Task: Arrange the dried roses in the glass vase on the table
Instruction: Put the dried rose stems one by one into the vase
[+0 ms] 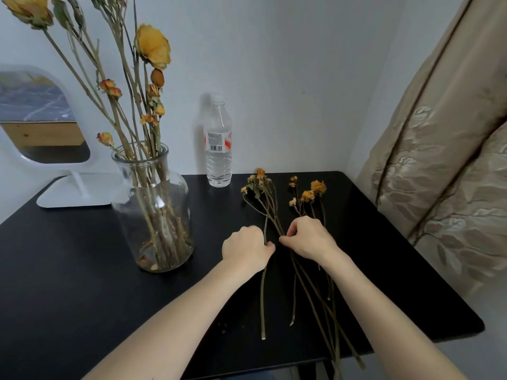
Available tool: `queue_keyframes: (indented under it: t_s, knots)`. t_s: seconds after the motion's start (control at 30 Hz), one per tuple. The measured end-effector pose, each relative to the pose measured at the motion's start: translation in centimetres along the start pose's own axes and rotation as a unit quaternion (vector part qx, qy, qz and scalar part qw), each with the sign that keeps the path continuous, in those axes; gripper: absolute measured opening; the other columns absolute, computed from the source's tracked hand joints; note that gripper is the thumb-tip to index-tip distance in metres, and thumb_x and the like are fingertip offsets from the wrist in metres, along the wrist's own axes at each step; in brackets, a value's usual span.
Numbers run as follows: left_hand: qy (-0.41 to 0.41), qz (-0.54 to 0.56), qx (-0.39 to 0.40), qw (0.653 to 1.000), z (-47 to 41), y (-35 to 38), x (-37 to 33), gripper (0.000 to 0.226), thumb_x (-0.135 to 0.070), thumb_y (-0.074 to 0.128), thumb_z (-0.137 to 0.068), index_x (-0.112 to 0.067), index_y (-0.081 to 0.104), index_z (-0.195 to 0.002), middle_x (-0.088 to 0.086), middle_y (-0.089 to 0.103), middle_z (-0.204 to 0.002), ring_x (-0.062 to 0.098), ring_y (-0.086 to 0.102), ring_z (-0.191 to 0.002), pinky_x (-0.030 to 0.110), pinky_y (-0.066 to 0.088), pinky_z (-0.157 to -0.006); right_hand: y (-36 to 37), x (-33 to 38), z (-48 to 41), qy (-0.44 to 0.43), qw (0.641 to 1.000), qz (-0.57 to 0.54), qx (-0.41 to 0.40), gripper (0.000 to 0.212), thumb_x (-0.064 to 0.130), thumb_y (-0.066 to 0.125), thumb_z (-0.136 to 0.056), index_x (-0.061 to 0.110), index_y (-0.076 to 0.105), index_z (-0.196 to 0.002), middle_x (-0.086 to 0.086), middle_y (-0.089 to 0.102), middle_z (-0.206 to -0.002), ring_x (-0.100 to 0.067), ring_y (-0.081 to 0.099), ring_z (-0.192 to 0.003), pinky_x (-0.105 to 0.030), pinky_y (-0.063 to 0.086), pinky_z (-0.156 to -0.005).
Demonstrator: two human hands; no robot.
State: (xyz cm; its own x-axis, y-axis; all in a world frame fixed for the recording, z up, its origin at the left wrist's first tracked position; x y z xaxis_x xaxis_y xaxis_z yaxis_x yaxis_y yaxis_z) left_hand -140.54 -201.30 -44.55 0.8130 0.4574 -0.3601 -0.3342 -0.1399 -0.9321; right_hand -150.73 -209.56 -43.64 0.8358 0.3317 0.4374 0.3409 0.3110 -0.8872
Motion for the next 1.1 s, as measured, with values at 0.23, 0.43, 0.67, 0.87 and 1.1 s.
queue_keyframes:
  t_s: [0.23,0.43,0.67,0.87,1.1]
  knots:
    - [-0.014,-0.003,0.036,0.999,-0.4,-1.0,0.0,0.024,-0.032,0.05,-0.088,-0.012,0.047,-0.076,0.003,0.053,-0.078,0.023,0.053,-0.072,0.031,0.042,-0.063,-0.2,-0.4,-0.2,0.018,1.0,-0.007,-0.005,0.014,0.031,0.063,-0.086,0.018,0.062,-0.092,0.003,0.058,-0.079,-0.011,0.059,-0.073,-0.029,0.053,-0.066]
    - [-0.027,0.059,0.031,0.997,-0.2,-1.9,0.7,0.03,-0.032,0.047,-0.089,-0.014,0.04,-0.066,0.0,0.048,-0.07,0.021,0.051,-0.069,0.029,0.04,-0.06,-0.2,-0.3,-0.2,0.015,1.0,-0.017,-0.01,0.014,0.03,0.062,-0.086,0.017,0.063,-0.091,0.002,0.061,-0.08,-0.014,0.062,-0.076,-0.034,0.057,-0.074]
    - [-0.01,0.133,0.03,0.991,0.3,-3.0,1.3,0.022,-0.03,0.048,-0.087,-0.013,0.046,-0.073,0.004,0.06,-0.077,0.022,0.056,-0.074,0.03,0.043,-0.064,-0.4,-0.1,0.1,0.014,0.999,-0.031,-0.022,0.012,0.027,0.062,-0.087,0.016,0.061,-0.08,0.0,0.061,-0.076,-0.013,0.061,-0.071,-0.031,0.055,-0.069]
    - [0.016,0.191,0.047,0.98,1.6,-4.1,1.5,0.019,-0.023,0.051,-0.088,-0.009,0.06,-0.079,0.001,0.062,-0.053,0.008,0.059,-0.058,0.018,0.037,-0.054,-0.3,-0.3,-0.1,0.024,0.999,-0.029,-0.035,0.016,0.026,0.062,-0.086,0.017,0.059,-0.075,0.001,0.058,-0.071,-0.013,0.059,-0.065,-0.028,0.051,-0.06]
    - [0.012,0.239,0.056,0.969,3.9,-4.0,3.1,0.013,-0.019,0.051,-0.088,-0.018,0.058,-0.077,-0.004,0.062,-0.05,0.002,0.049,-0.048,0.02,0.037,-0.053,-0.2,0.0,-0.2,0.026,0.998,-0.006,-0.053,0.011,0.026,0.061,-0.088,0.016,0.057,-0.083,0.001,0.056,-0.072,-0.013,0.057,-0.066,-0.025,0.042,-0.051]
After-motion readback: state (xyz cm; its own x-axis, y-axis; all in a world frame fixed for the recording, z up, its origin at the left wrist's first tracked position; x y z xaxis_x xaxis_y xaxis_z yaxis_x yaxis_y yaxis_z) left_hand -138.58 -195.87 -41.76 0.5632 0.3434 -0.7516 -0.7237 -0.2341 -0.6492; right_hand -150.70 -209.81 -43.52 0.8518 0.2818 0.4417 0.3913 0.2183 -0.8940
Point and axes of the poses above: each hand's wrist, its own z-axis away from the middle knuckle, its own y-axis out of the palm, x = y × z, the point moved 1 cm from there along -z, towards the middle knuckle
